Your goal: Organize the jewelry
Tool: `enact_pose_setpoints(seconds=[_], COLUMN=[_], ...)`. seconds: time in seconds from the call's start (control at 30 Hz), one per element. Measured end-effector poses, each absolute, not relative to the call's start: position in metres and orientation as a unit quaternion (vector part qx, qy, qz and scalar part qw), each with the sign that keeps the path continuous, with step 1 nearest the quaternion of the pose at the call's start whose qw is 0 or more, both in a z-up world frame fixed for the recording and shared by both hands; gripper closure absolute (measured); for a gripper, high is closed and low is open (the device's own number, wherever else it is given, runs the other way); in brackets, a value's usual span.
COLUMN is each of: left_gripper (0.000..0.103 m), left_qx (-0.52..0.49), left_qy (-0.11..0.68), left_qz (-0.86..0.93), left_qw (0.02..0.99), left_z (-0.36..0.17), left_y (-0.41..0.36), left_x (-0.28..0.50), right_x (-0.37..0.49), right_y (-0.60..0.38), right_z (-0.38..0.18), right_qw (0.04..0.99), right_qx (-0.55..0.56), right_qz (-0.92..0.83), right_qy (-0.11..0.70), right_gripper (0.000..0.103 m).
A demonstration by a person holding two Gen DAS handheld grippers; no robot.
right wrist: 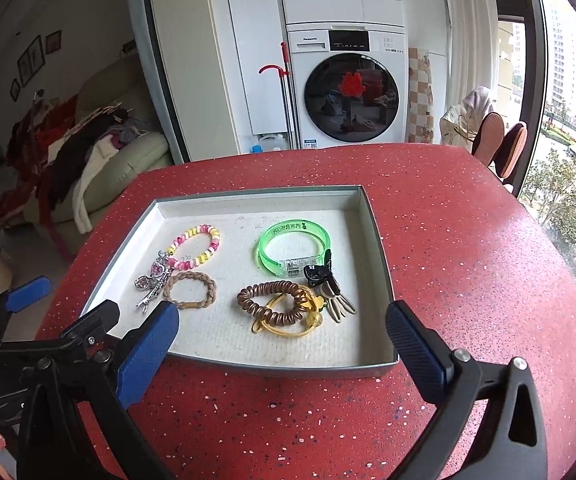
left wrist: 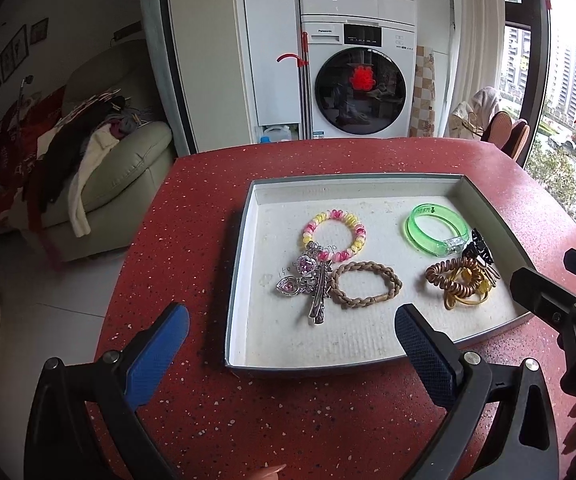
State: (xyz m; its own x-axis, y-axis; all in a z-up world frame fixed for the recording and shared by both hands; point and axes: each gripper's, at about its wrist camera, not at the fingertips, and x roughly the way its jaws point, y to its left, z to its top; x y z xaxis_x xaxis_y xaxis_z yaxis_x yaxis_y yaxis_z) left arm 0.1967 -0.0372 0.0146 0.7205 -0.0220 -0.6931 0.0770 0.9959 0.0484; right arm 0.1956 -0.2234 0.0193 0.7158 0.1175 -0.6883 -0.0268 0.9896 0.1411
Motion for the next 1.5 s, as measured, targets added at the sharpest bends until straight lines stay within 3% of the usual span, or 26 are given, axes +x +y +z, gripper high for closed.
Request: enact_pose_setpoints(seconds=[0.6,1.5], left_gripper=[0.000,0.000], left_qx=[0.022,0.022], left_qy=[0.350,0.353], left_qz=[0.013,0.034], left_qw=[0.936,0.935], left_z=[0.015,0.016], left_y=[-0.034,-0.026], left_x=[0.139,0.126], right_x=[0.145,0.131], right_y=[-0.216,-0.218], right_z=[0.023,0.029], right_qw=[0.935,0.937], right_qx=[0.027,0.030], right_qz=[-0.003,-0.008], right_qy=[0.354,0.347], right_gripper=[0.000,0.000])
